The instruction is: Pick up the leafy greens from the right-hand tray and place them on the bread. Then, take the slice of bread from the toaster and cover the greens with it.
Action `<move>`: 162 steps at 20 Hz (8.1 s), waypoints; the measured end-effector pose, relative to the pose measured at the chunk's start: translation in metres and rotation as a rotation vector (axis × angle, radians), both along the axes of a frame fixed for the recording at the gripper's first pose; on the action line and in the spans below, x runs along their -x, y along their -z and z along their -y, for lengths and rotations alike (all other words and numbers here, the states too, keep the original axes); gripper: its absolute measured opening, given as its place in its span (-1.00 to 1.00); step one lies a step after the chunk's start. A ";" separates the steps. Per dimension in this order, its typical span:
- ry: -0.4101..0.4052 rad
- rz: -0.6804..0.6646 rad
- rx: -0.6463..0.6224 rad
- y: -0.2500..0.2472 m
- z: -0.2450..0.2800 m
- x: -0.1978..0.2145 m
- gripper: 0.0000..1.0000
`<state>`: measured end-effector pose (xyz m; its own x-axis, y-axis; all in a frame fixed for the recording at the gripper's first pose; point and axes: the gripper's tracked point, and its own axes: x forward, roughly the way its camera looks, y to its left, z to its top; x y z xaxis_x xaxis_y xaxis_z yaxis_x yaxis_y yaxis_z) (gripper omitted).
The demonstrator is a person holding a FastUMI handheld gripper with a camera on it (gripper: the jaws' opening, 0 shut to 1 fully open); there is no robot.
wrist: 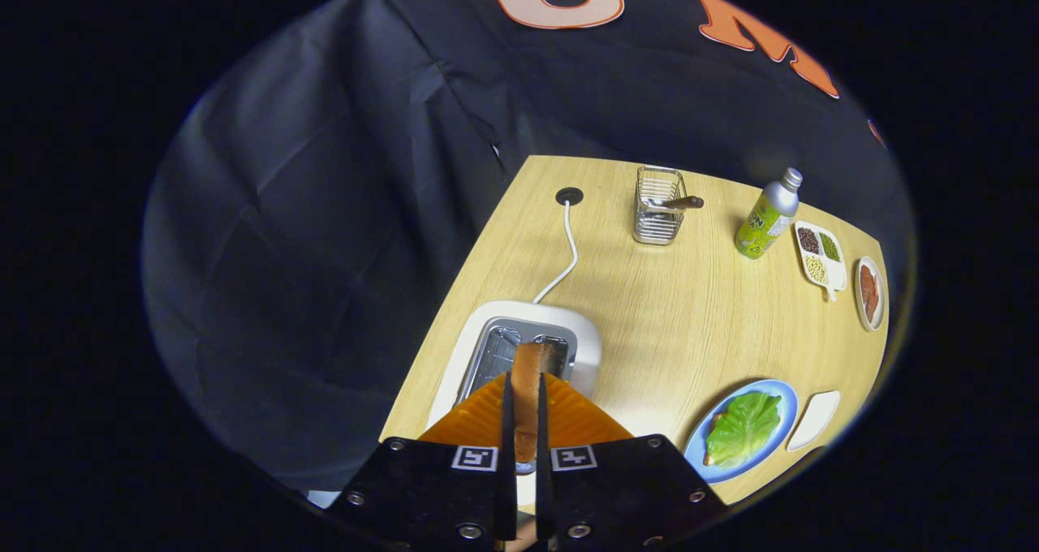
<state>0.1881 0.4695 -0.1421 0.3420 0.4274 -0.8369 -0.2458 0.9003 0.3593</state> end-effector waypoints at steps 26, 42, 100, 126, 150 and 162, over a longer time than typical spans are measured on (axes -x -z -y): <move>0.124 0.140 -0.292 -0.023 0.181 0.036 -0.81; 0.157 0.106 -0.362 0.051 0.255 0.054 -0.81; 0.294 0.708 -0.002 -0.005 0.395 0.049 0.58; 0.437 1.193 0.155 -0.128 0.435 0.147 0.94; 0.481 1.196 0.157 -0.126 0.429 0.175 0.94; 0.458 1.206 0.160 -0.133 0.414 0.174 0.94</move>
